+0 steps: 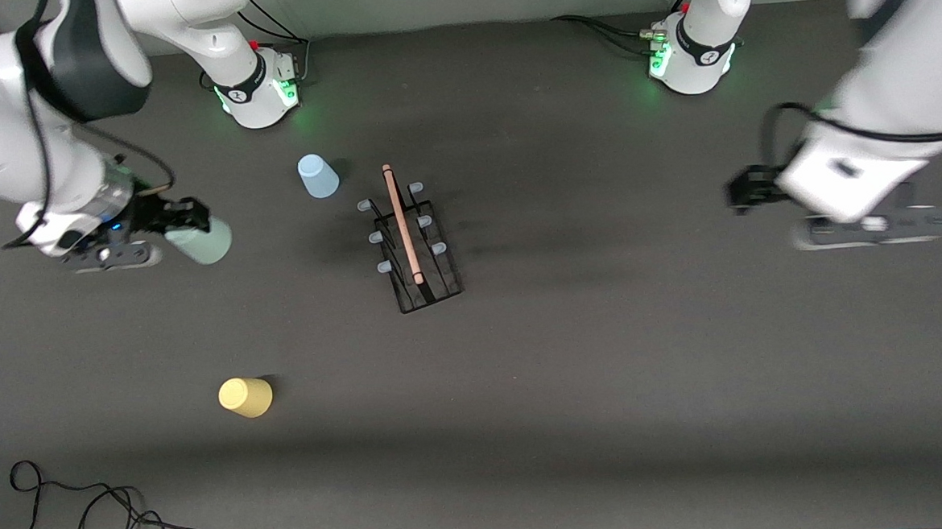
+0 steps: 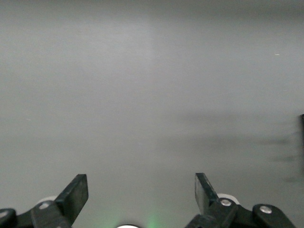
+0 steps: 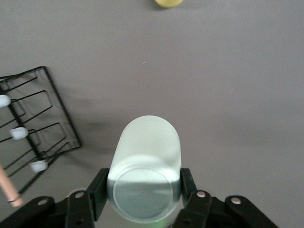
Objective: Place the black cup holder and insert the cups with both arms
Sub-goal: 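Carry the green cup into a holder slot with the right gripper, then open the right gripper and move it toward the yellow cup, then grasp the yellow cup with the right gripper, then carry the yellow cup into a holder slot with the right gripper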
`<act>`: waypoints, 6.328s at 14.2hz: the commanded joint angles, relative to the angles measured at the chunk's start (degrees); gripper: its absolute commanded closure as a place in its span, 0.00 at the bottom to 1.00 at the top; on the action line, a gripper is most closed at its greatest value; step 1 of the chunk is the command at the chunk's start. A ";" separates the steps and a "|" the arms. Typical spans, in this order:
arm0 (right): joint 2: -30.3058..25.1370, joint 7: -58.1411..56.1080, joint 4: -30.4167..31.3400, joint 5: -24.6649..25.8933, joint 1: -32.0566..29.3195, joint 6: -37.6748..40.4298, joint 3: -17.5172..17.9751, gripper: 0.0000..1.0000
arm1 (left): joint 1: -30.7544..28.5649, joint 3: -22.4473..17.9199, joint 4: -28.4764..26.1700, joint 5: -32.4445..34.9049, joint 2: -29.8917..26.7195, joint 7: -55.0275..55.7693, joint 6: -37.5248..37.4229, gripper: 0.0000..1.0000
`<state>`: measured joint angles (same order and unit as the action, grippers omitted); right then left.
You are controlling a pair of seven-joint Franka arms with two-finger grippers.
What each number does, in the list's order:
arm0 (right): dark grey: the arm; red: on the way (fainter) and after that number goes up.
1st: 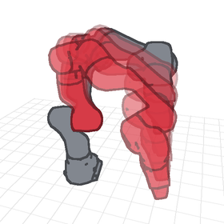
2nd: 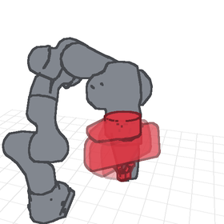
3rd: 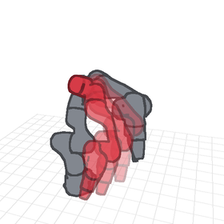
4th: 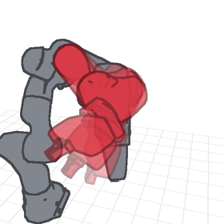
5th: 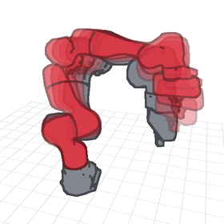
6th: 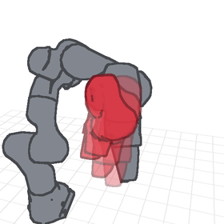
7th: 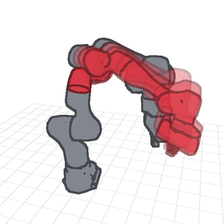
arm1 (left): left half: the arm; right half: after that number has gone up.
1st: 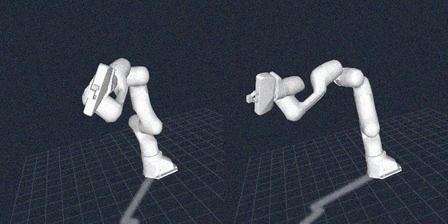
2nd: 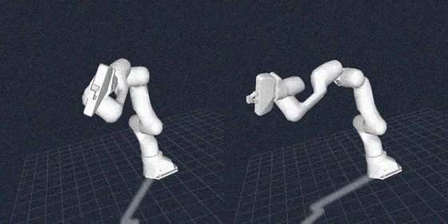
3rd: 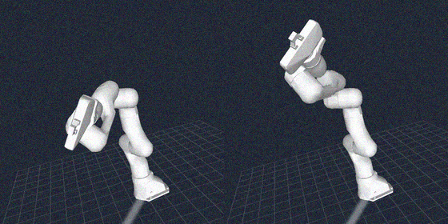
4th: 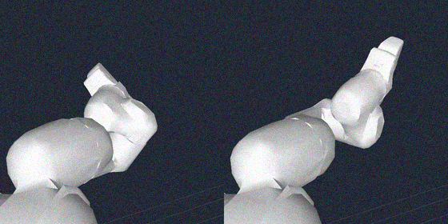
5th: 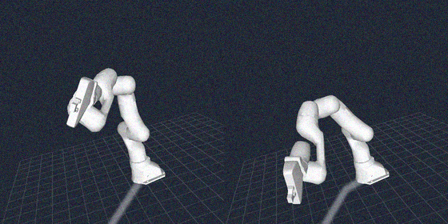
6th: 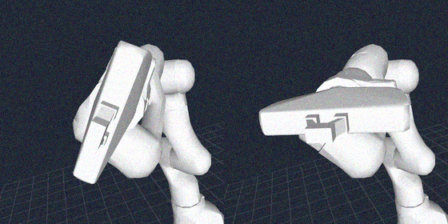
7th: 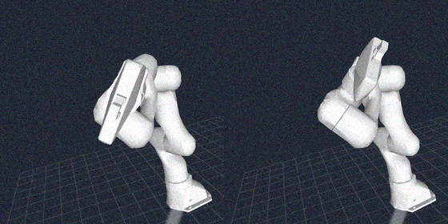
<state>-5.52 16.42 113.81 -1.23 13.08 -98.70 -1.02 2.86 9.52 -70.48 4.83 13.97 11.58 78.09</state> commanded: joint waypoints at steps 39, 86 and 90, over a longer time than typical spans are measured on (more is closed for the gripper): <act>23.15 0.25 -20.17 -0.53 -3.55 -6.24 -0.65 0.00 | -8.75 0.58 -25.15 -0.43 -10.28 -8.59 16.30 0.00; 24.24 50.73 -12.22 -6.16 20.32 -18.34 -0.39 1.00 | -8.75 0.58 -25.24 -0.35 -10.28 -8.59 16.04 0.00; 26.52 50.73 -10.37 -5.72 20.67 -23.72 -0.48 1.00 | -8.75 0.58 -25.24 -0.35 -10.28 -8.59 16.04 0.00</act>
<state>20.68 65.80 102.67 -6.70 32.90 -120.14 -0.73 -5.40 9.85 -94.12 4.67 5.39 4.09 93.81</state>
